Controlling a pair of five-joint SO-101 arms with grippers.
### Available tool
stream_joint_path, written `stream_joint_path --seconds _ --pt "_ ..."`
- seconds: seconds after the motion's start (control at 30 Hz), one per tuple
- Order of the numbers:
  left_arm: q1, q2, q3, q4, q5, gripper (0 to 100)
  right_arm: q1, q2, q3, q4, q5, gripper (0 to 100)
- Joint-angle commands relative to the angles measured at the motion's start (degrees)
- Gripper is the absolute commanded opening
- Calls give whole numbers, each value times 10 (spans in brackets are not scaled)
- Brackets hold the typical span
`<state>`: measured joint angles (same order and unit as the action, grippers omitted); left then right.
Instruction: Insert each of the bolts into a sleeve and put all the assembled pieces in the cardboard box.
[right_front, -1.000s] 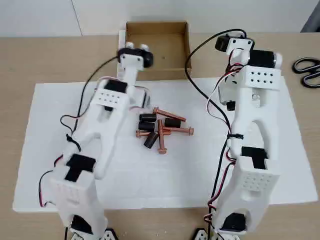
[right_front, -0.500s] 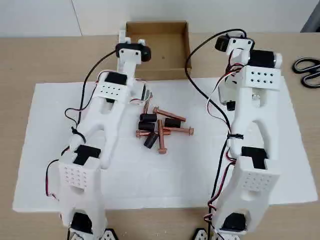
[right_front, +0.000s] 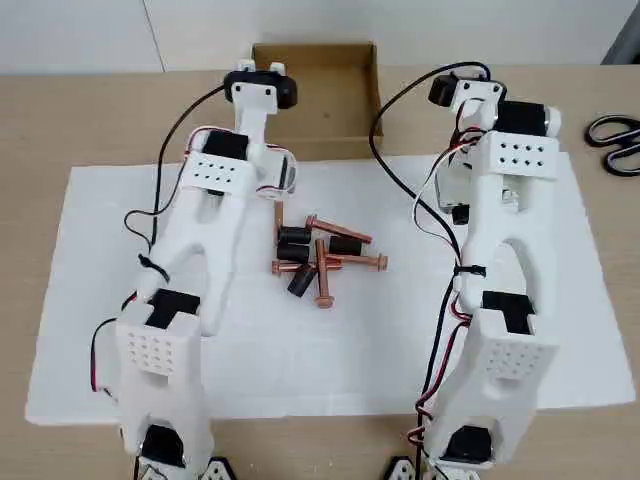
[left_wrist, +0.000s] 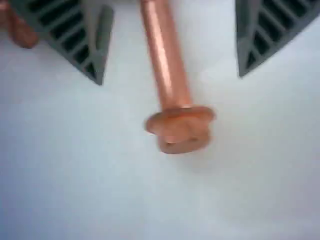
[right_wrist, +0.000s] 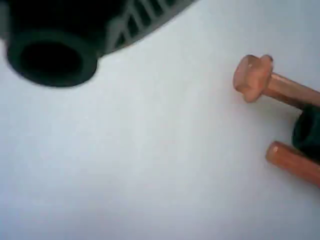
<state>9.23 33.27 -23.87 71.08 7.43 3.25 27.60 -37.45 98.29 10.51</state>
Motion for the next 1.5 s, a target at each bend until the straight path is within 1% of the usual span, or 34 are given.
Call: stream_joint_path --seconds 0.0,0.23,0.73,1.0,1.47 --pt "10 -1 -22 -1 2 167 3 -5 -2 5 4 7" --pt "8 57 -27 -21 4 167 3 -7 -2 5 4 7" --pt "-3 65 -36 -32 4 164 3 -8 -3 5 4 7" --pt "-2 65 -36 -32 4 48 3 -8 -3 5 4 7" --pt "1 98 -56 -28 4 49 3 -8 -3 5 4 7"
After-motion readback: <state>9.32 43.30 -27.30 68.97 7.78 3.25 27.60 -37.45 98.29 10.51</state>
